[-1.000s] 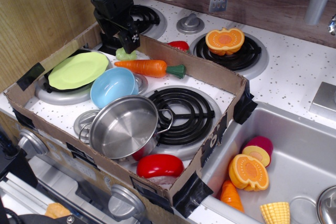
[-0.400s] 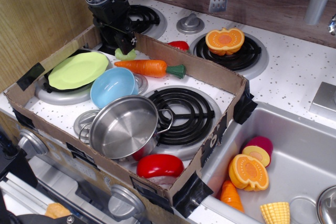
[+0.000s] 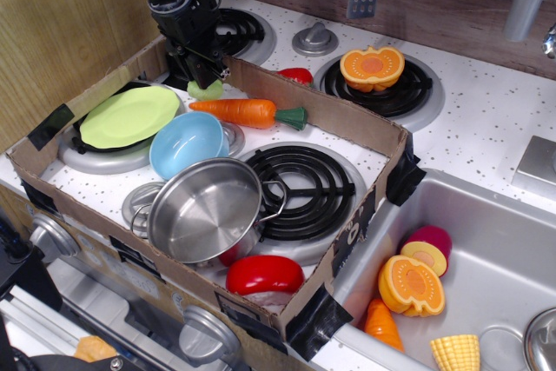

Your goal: Put broccoli in pot

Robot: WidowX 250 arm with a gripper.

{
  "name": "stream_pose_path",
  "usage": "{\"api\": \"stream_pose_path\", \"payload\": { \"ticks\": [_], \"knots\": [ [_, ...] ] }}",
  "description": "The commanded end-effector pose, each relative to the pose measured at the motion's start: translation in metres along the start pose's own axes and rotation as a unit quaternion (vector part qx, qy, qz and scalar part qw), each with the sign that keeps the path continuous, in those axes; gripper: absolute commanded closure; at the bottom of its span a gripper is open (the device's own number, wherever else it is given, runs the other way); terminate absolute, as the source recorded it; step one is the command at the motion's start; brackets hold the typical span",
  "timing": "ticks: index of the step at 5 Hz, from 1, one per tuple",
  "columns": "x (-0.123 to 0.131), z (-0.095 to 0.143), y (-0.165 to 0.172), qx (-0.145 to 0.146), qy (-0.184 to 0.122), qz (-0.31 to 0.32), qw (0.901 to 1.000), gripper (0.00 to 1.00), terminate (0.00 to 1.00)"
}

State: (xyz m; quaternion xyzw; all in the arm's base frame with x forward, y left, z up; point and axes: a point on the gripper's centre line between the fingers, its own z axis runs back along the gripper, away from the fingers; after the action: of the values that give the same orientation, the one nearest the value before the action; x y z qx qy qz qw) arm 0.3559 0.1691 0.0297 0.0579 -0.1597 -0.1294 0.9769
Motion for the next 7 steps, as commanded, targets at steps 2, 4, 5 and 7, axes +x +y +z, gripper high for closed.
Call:
{"api": "stream_pose_path", "payload": {
  "ticks": [2,4,5,7],
  "knots": [
    [0.038,0.103,-0.001,0.142,0.017,-0.047,0.9885,1.00,0.00],
    [0.001,0.144,-0.073,0.061,0.047,0.086,0.9934,1.00,0.00],
    [-0.013,0.148,-0.122,0.081,0.041,0.151,0.9844,1.00,0.00],
    [-0.038,0.135,-0.147,0.068,0.027,0.185,0.9800,1.00,0.00]
  ]
}}
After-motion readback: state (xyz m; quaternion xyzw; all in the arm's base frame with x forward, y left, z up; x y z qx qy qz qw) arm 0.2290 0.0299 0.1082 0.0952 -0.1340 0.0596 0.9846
